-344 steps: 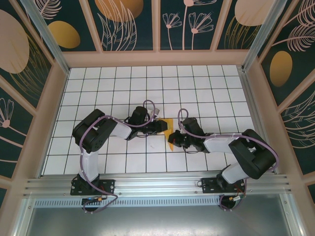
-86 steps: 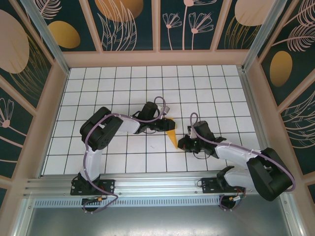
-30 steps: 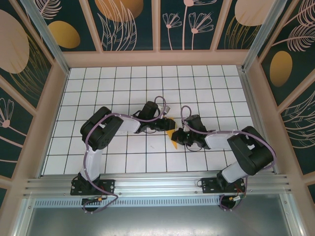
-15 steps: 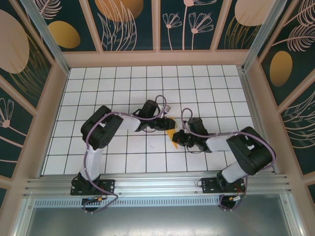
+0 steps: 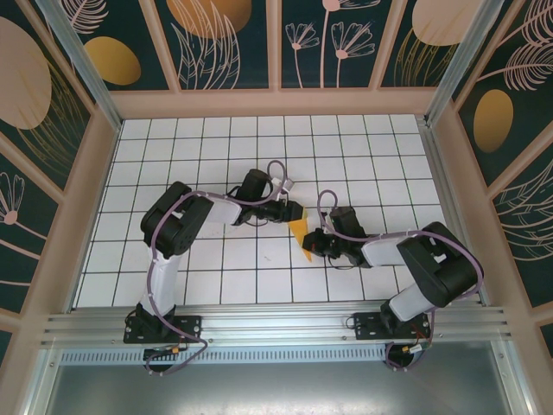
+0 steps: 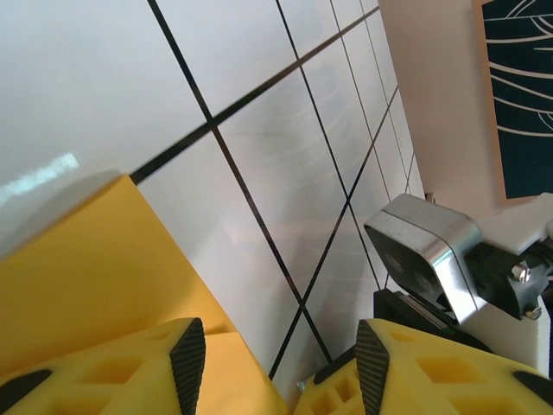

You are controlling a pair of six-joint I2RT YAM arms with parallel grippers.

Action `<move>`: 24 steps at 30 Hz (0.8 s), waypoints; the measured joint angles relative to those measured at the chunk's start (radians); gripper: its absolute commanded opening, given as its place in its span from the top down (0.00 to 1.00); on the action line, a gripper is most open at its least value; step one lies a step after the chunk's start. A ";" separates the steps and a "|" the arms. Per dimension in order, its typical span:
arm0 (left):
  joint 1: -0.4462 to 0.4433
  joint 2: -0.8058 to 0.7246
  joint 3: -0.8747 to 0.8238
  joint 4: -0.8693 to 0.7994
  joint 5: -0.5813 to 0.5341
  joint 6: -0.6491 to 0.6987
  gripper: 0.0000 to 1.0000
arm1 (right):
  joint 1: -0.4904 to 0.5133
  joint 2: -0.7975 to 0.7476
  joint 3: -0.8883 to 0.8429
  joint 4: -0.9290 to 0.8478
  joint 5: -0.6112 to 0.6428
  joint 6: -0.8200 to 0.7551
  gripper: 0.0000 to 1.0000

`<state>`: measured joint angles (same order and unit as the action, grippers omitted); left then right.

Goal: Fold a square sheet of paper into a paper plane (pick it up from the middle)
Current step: Fold the wing for the fifth time at the center of the table.

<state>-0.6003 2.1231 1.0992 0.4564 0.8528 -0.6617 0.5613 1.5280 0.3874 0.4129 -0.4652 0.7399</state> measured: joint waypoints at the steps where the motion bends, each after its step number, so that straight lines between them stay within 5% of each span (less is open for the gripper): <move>1: 0.005 0.005 0.009 -0.001 -0.002 0.006 0.46 | -0.001 0.000 0.001 0.000 -0.001 -0.001 0.98; 18: 0.091 0.039 0.138 -0.105 -0.092 0.114 0.44 | -0.004 0.003 0.006 -0.008 -0.008 -0.002 0.97; 24: 0.097 -0.059 0.108 -0.116 -0.101 0.103 0.46 | -0.004 0.003 0.014 -0.021 -0.008 -0.002 0.97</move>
<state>-0.5030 2.0640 1.2076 0.3405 0.7513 -0.5583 0.5575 1.5307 0.4011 0.3916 -0.4736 0.7383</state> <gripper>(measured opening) 0.558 0.068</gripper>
